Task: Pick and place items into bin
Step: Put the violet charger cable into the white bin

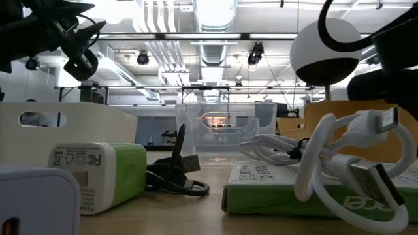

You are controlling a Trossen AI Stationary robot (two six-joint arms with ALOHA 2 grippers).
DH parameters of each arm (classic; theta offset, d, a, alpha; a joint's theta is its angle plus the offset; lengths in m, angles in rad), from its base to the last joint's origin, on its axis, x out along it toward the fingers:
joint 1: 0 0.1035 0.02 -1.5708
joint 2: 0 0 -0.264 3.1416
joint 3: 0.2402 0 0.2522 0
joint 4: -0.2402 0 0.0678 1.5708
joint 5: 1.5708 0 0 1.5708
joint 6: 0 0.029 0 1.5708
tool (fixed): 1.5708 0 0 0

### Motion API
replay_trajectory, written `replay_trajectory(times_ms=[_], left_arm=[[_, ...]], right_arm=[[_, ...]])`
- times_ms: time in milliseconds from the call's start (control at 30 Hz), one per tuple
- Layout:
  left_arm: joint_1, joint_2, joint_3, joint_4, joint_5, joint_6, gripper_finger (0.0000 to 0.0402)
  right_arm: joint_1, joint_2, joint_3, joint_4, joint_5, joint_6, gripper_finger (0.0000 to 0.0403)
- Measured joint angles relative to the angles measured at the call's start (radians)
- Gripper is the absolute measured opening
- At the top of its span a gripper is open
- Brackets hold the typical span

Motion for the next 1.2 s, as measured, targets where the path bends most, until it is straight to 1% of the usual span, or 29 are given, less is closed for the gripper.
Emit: replay_trajectory(times_ms=[133,267,467,567,733,900,1033,1133,1200], left_arm=[[0.0,0.004,0.0,0.0,-0.015,0.0,0.0115],[0.0,0.004,0.0,0.0,-0.016,0.0,0.0115],[0.0,0.001,0.0,0.003,-0.017,0.0,0.0115],[0.0,0.001,0.0,0.003,-0.018,0.0,0.0115],[0.0,0.002,0.0,0.003,-0.019,0.0,0.0115],[0.0,0.002,0.0,0.003,-0.033,0.0,0.0115],[0.0,0.002,0.0,0.003,-0.049,0.0,0.0115],[0.0,0.002,0.0,0.004,-0.058,0.0,0.0115],[0.0,0.002,0.0,0.012,-0.06,0.0,0.0115]], right_arm=[[-0.007,-0.001,-0.016,0.044,0.002,0.004,0.0163],[-0.007,-0.003,-0.042,0.086,-0.012,-0.022,0.0129],[-0.009,-0.007,-0.037,0.059,-0.011,-0.022,0.0076],[-0.011,-0.007,-0.029,0.05,-0.007,-0.017,0.0061],[-0.011,-0.006,-0.028,0.049,-0.002,0.053,0.0038],[-0.01,-0.006,-0.006,0.039,-0.005,0.072,0.0019],[-0.008,-0.011,0.044,-0.007,0.0,0.145,0.0016],[-0.005,-0.045,0.087,-0.037,0.033,0.248,0.0015],[-0.005,-0.074,0.117,-0.057,0.049,0.363,0.0015]])
